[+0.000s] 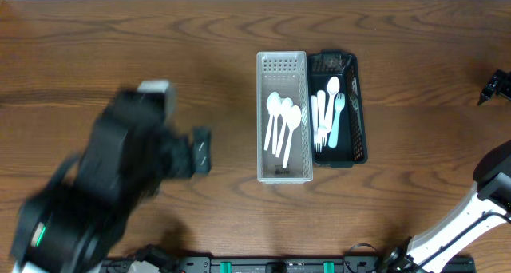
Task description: Pack container
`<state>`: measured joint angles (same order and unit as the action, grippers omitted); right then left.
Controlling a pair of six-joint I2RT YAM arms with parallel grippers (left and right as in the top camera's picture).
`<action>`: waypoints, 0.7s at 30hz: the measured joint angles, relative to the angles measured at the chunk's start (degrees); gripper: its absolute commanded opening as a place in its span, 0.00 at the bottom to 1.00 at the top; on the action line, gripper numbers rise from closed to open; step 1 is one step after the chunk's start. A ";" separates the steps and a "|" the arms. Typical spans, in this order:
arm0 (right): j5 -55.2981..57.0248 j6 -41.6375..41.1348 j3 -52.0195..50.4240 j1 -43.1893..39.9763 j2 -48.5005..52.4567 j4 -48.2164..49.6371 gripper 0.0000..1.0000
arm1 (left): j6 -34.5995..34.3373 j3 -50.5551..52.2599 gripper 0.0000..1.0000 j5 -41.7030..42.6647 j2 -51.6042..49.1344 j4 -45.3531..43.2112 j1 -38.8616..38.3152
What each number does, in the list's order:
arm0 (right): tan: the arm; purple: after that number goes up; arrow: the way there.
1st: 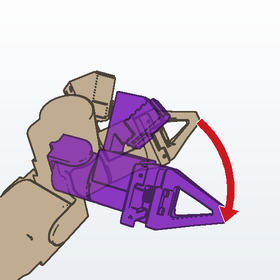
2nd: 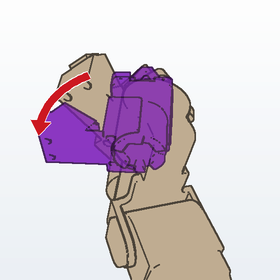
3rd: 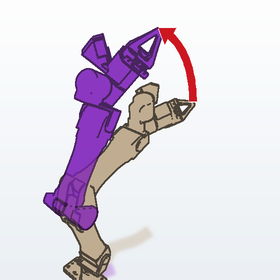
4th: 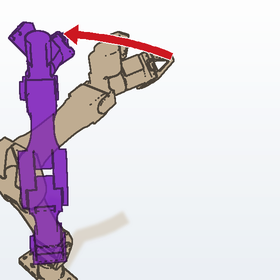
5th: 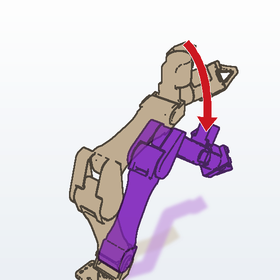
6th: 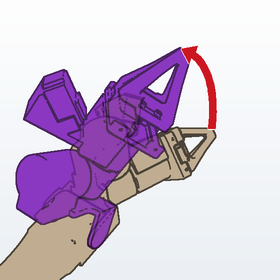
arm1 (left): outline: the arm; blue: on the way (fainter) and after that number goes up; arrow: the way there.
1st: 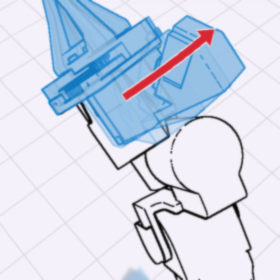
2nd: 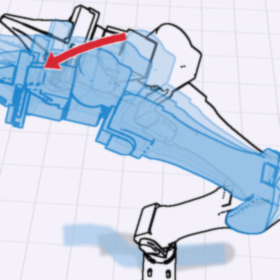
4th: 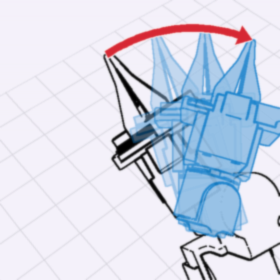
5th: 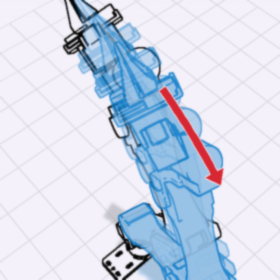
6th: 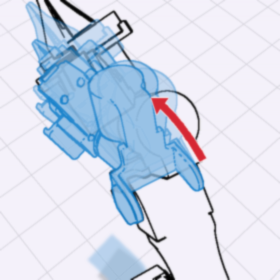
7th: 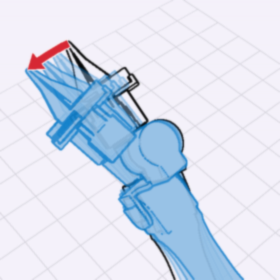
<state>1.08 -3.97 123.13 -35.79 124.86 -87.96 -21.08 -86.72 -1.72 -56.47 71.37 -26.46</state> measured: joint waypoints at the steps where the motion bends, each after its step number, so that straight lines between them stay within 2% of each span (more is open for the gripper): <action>1: -0.04 0.00 0.00 0.00 0.00 -0.02 0.99 | -0.22 2.40 0.98 0.00 3.43 -0.35 0.00; 5: -0.02 0.00 0.00 0.00 0.00 -0.02 0.99 | -1.20 8.66 0.98 0.00 14.58 -1.62 0.00; 8: -0.04 0.00 0.00 0.02 0.00 -0.02 0.99 | -1.51 10.67 0.98 0.00 19.12 -1.05 0.00; 21: -0.04 0.00 0.00 0.00 0.00 -0.02 0.99 | -0.70 11.61 0.98 0.00 22.10 5.16 0.00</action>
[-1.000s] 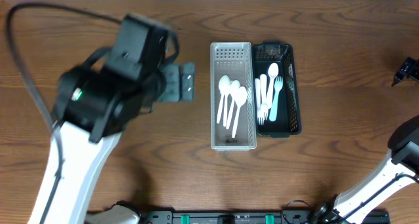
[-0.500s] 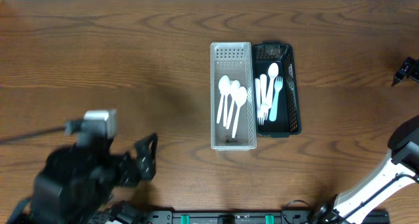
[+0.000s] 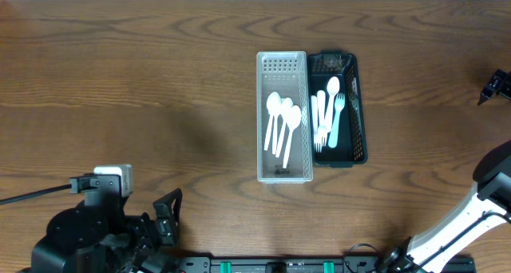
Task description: Pack container
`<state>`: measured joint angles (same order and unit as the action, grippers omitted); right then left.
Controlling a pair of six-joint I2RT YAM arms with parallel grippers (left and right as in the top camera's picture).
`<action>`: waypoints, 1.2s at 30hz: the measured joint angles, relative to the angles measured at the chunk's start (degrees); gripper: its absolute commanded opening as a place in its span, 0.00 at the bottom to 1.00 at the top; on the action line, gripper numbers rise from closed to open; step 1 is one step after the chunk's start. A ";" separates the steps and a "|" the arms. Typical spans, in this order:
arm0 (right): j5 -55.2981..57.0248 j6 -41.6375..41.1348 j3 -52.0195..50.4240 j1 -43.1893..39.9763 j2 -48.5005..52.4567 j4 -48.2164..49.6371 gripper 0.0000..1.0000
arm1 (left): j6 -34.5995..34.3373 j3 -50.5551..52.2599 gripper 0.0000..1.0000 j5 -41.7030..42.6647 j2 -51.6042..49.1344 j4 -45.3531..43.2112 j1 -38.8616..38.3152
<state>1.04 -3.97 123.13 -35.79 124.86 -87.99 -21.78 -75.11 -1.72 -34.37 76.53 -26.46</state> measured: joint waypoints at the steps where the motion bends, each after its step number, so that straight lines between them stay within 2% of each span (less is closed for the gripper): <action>1: 0.02 0.00 0.00 0.00 0.00 0.00 0.99 | 1.01 0.35 0.98 0.00 0.04 -0.46 0.00; 5: 0.00 0.00 0.00 0.00 0.00 -0.02 0.99 | 6.05 3.28 0.98 0.00 0.11 -4.87 0.00; 10: 0.00 0.00 0.00 0.00 0.00 -0.02 0.99 | 14.75 11.06 0.98 -0.02 0.13 -15.06 0.00; 16: 0.02 0.00 0.00 0.00 0.00 0.00 0.99 | 21.27 21.59 0.98 0.02 0.52 -27.26 1.79; 20: 0.02 0.00 0.00 0.00 0.00 0.00 0.99 | 22.62 28.98 0.98 0.00 4.22 -34.23 6.84; 30: 0.00 0.00 0.00 0.00 0.00 0.00 0.99 | 23.61 47.65 0.98 4.72 23.30 -57.27 19.28; 36: 0.02 0.00 0.00 0.00 0.00 0.00 0.99 | 23.74 54.42 0.98 7.63 27.06 -61.00 25.14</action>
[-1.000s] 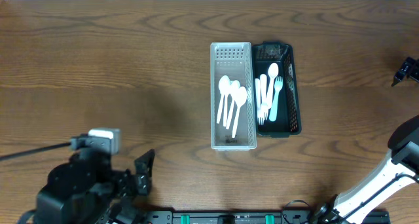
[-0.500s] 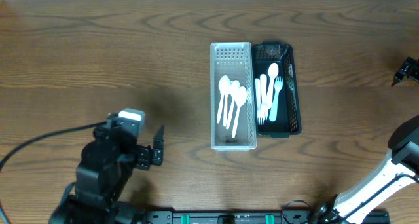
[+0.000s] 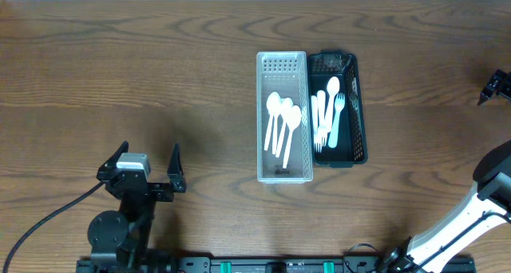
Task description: Pack container
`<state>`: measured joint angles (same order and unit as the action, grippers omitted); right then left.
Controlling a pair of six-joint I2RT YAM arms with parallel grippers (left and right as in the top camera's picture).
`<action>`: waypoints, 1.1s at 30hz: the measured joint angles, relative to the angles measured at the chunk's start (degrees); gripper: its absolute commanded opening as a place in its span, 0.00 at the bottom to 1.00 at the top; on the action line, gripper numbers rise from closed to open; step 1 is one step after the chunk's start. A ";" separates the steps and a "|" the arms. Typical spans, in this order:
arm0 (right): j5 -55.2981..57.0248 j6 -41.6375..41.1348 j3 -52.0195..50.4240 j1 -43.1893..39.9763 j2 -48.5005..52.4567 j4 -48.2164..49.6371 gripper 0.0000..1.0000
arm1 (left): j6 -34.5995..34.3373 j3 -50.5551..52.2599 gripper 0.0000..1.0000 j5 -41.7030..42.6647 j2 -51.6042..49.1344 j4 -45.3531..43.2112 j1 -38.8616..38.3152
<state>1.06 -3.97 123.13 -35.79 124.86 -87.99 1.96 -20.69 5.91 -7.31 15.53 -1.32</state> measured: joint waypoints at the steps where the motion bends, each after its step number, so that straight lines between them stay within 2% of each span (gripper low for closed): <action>1: -0.02 0.00 0.00 0.00 0.00 0.00 0.99 | 0.02 0.44 0.98 0.13 0.31 -0.24 0.72; 8: -0.02 0.00 0.00 0.00 0.00 0.00 0.99 | 0.04 4.87 0.98 0.20 4.24 -0.98 4.46; 15: -0.02 0.00 0.00 0.00 0.00 -0.02 0.99 | -0.66 13.00 0.98 0.39 6.69 -9.68 4.61; 19: -0.02 0.00 0.00 0.00 0.00 0.00 0.99 | -2.12 16.44 0.98 0.35 6.73 -11.26 4.61; 26: -0.02 0.00 0.00 0.00 0.00 0.00 0.99 | -9.27 18.73 0.98 -3.48 6.73 -12.41 4.61; 33: -0.02 0.00 0.00 0.00 0.00 0.00 0.99 | -8.72 18.75 0.98 -4.76 6.73 -12.55 4.61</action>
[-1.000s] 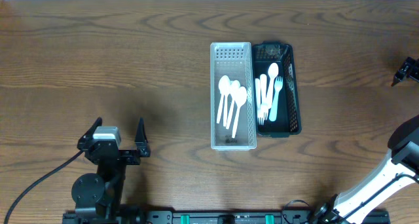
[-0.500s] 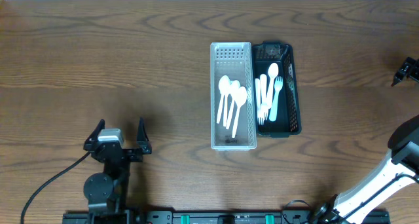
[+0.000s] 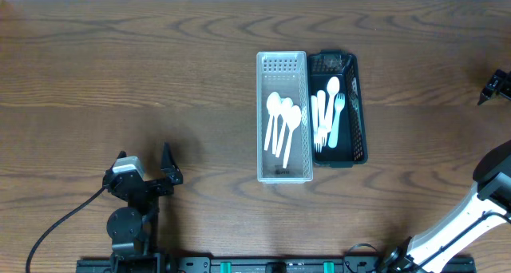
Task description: Pack container
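A white perforated tray (image 3: 281,61) lies at the table's centre with three white spoons (image 3: 282,125) in it. Touching its right side is a black tray (image 3: 361,105) holding white forks (image 3: 321,121) and a pale blue-white spoon (image 3: 333,113). My left gripper (image 3: 144,161) is open and empty near the front left edge, far from both trays. Only part of my right gripper (image 3: 495,85) shows at the far right edge, and its jaws are too small to read.
The right arm's white link (image 3: 479,213) crosses the front right corner. A black cable (image 3: 56,225) trails from the left arm toward the front left. A black rail (image 3: 263,265) runs along the front edge. Bare wooden table (image 3: 160,65) surrounds the trays.
My left arm has settled slightly lower and closer to the front edge, its open fingers now standing a bit nearer together. The trays, the cutlery and the right gripper are unchanged.
My left arm was first a blurred shape over the left of the table, gripper pointing toward the trays. Then it was low at the front left corner, then by the front edge with fingers spread, where it still is. The cutlery lay the same throughout.
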`<state>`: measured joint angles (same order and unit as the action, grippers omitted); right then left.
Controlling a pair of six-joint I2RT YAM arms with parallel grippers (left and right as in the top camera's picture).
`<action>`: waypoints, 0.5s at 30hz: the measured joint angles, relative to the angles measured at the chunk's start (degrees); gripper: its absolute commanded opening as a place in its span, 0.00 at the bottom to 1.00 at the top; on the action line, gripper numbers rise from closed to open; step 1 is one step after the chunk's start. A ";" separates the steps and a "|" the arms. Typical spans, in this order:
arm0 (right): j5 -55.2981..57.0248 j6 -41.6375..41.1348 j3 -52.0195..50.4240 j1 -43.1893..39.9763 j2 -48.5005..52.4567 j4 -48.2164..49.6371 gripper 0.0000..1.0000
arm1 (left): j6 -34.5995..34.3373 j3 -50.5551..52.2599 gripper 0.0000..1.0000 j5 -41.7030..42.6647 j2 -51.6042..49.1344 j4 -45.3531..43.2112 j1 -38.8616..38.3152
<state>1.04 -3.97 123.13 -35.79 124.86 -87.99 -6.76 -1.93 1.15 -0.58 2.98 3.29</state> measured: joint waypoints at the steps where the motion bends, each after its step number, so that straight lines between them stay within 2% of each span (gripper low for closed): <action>1: 0.00 0.00 0.00 0.00 0.00 -0.02 0.99 | 0.20 0.00 0.98 -0.09 0.00 -0.02 0.00; 15: 0.02 0.00 0.00 0.02 0.00 -0.02 0.99 | 0.85 -0.02 0.98 -0.11 -0.26 -0.02 0.00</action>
<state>1.06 -3.97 123.13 -35.77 124.86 -88.01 -5.91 -1.96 1.04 -0.84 2.96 3.29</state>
